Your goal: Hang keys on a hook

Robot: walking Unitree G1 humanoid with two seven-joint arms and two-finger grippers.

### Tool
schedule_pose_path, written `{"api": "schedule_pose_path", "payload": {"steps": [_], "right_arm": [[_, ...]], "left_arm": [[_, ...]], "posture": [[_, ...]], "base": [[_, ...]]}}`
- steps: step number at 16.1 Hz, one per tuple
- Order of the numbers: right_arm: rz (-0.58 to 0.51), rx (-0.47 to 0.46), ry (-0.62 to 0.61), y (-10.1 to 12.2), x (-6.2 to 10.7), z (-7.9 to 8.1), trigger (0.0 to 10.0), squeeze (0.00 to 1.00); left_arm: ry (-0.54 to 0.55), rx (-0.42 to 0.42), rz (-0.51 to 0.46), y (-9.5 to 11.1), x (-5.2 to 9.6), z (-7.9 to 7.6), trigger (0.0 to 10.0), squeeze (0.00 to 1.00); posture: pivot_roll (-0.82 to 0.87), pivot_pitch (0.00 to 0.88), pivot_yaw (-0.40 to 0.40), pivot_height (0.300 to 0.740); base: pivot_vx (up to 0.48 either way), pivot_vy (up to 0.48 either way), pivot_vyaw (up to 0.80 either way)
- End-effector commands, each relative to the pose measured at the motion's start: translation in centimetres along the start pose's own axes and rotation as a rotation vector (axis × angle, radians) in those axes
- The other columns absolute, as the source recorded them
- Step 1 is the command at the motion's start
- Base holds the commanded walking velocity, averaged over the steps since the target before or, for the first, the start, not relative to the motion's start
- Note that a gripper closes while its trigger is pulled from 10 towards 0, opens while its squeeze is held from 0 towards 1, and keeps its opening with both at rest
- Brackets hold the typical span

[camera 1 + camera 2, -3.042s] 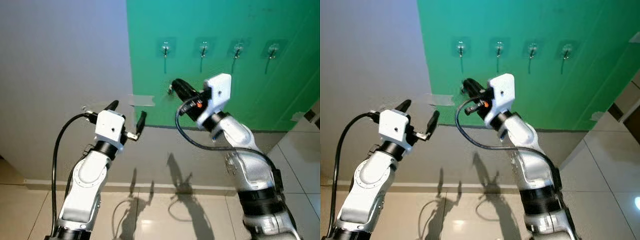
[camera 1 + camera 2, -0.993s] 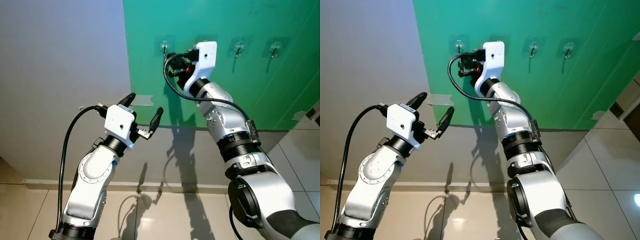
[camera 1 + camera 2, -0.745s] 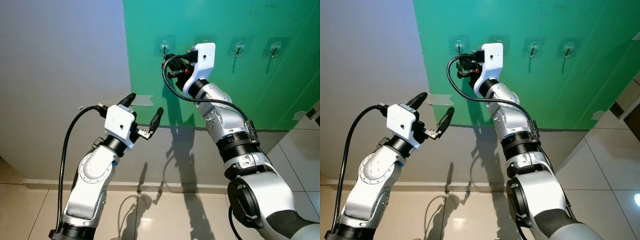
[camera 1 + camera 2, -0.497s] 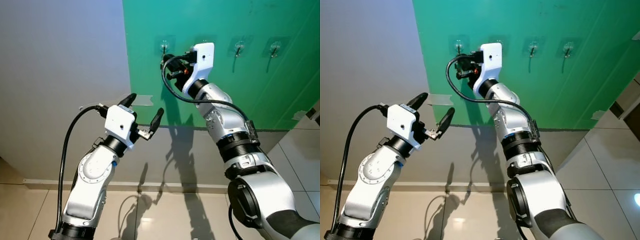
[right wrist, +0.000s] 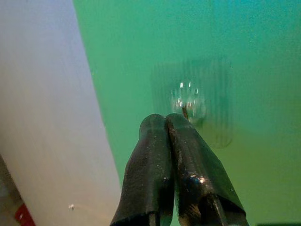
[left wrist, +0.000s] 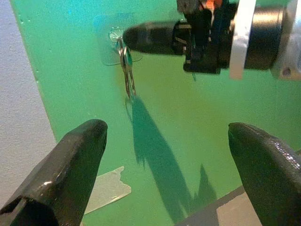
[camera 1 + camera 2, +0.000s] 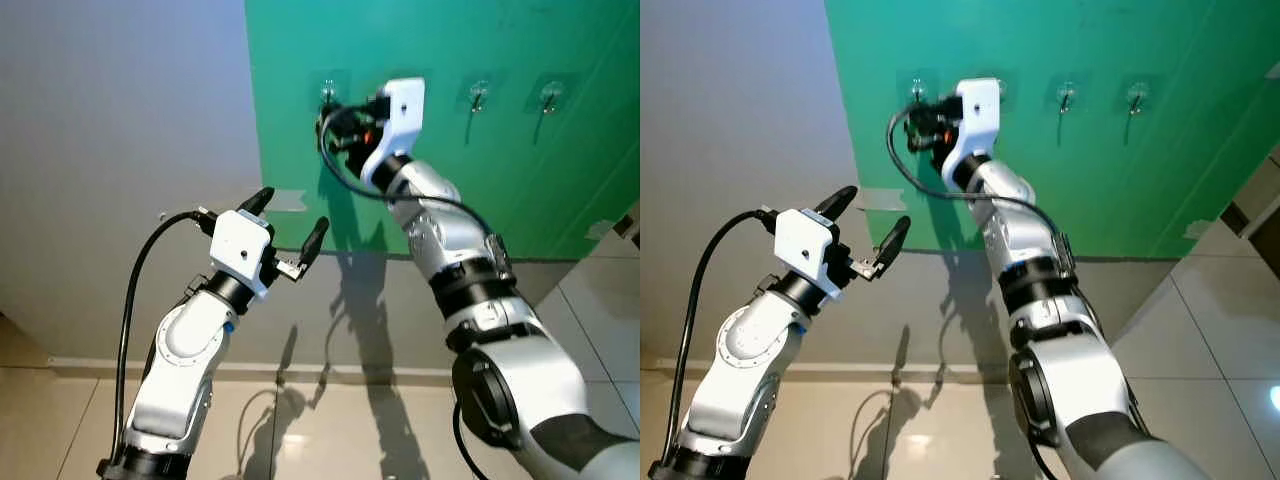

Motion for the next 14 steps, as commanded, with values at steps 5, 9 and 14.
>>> {"api": "schedule_pose_path", "payload": {"steps": [5,9,14], "right_arm": [[-0.029,-0.02,-0.058,0.8,-0.3,-0.8,10.0,0.0],[0.038,-0.006,-0.128,-0.6,-0.1,-2.2,10.0,0.0],[0.129,0.024,-0.137,-2.7,0.1,-2.2,10.0,0.0]], "left_arm": [[-0.015,0.002,-0.001,0.3,0.5,-0.3,10.0,0.0],[-0.024,0.002,0.004,0.2,0.0,-0.6,10.0,0.0],[-0.029,0.003,0.01,0.0,-0.3,-0.6,10.0,0.0]], "posture": [[-0.03,0.0,-0.01,0.74],[-0.03,0.0,-0.008,0.74],[-0.03,0.0,-0.009,0.74]], "base": [[0.0,0.0,0.0],[0.0,0.0,0.0],[0.0,0.0,0.0]]}}
Point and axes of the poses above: a point about 5 cm out from each wrist's last joint towards the gripper, its own x axis pointing back from the gripper into the wrist, its own y axis along the axis of the wrist's last joint, z = x × y, the point moved 6 cm from there along -x, pointing out of the wrist towards the gripper, and after that the axes turned 1 degree about -x, right-handed, at the moved point
